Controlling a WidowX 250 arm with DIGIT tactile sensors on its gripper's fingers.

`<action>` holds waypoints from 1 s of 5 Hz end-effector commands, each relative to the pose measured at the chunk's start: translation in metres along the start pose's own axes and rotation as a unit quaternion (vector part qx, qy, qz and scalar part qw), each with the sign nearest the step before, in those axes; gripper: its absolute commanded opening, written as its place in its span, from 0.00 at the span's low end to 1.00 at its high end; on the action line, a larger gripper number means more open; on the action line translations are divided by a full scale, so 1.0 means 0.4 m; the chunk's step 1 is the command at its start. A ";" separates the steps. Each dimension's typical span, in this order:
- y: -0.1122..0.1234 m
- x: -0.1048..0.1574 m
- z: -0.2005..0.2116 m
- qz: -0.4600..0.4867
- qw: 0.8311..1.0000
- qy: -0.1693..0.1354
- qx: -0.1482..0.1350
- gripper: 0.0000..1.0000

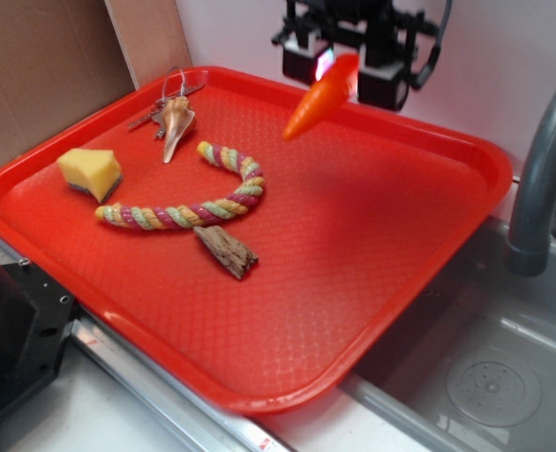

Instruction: Grab the carrot.

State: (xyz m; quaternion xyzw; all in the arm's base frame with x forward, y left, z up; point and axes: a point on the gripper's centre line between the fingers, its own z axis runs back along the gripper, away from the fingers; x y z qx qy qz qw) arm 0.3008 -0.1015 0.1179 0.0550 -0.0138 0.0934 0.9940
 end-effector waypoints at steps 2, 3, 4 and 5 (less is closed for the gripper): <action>0.141 -0.127 0.117 -0.010 0.997 -0.046 -0.057 0.00; 0.173 -0.146 0.143 -0.016 0.993 -0.084 -0.076 0.00; 0.185 -0.137 0.179 0.011 0.993 -0.102 -0.064 0.00; 0.179 -0.125 0.173 0.014 0.994 -0.093 -0.058 0.00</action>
